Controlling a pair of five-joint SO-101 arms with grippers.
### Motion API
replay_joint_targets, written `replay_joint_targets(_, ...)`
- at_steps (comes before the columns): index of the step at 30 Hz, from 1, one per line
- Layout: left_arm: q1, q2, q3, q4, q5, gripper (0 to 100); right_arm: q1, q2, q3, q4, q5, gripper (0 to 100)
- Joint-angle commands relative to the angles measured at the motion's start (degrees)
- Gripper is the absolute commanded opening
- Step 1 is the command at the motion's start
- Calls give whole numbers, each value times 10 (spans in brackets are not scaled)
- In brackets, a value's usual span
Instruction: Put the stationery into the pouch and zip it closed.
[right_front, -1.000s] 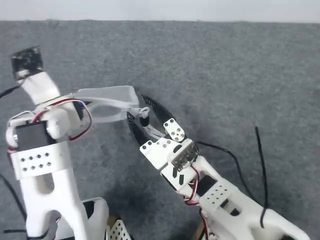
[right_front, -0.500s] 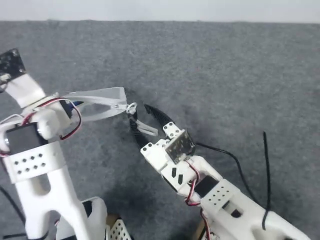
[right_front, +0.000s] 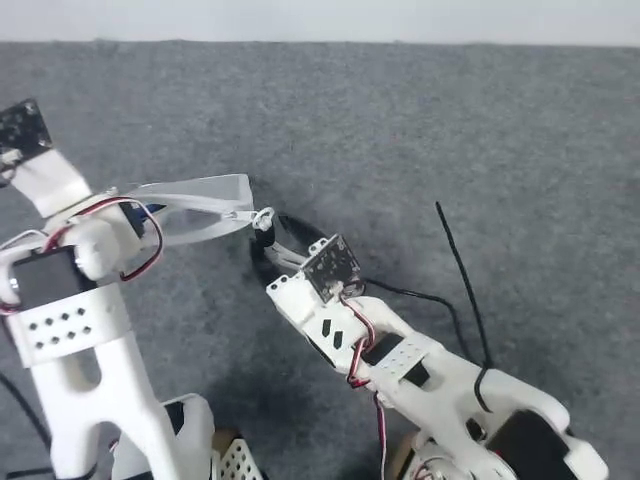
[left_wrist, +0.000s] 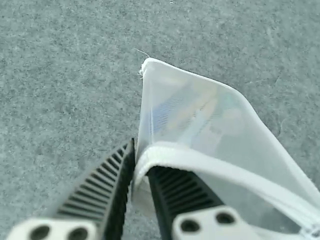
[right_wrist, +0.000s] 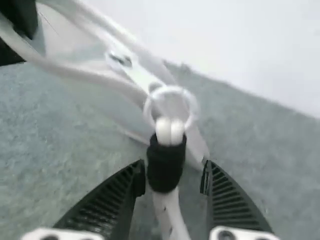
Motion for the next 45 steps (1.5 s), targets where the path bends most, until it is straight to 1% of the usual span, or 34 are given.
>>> replay_joint_targets(1,-1,-15,-8,-22,9,10,6,-5,-13,-58,32,177)
replay_joint_targets(3,-1,-15,-8,-23,9,10,6,-5,-11,-72,34,177)
replay_joint_targets(12,-1,-15,-8,-23,9,10,7,-2,-14,-70,33,176)
replay_joint_targets(21,-1,-15,-8,-21,9,10,6,61,-35,-75,36,173)
replay_joint_targets(26,-1,-15,-8,-21,8,10,7,44,-33,-75,36,61)
replay_joint_targets(27,-1,-15,-8,-21,8,10,7,39,-33,-72,36,55)
replay_joint_targets(29,-1,-15,-8,-21,8,10,7,36,-31,-71,36,79)
replay_joint_targets(34,-1,-15,-8,-21,7,10,6,28,-18,-74,36,193)
replay_joint_targets(43,-1,-15,-8,-21,7,10,6,27,-19,-77,36,184)
replay_joint_targets(45,-1,-15,-8,-21,7,10,6,27,-17,-101,36,184)
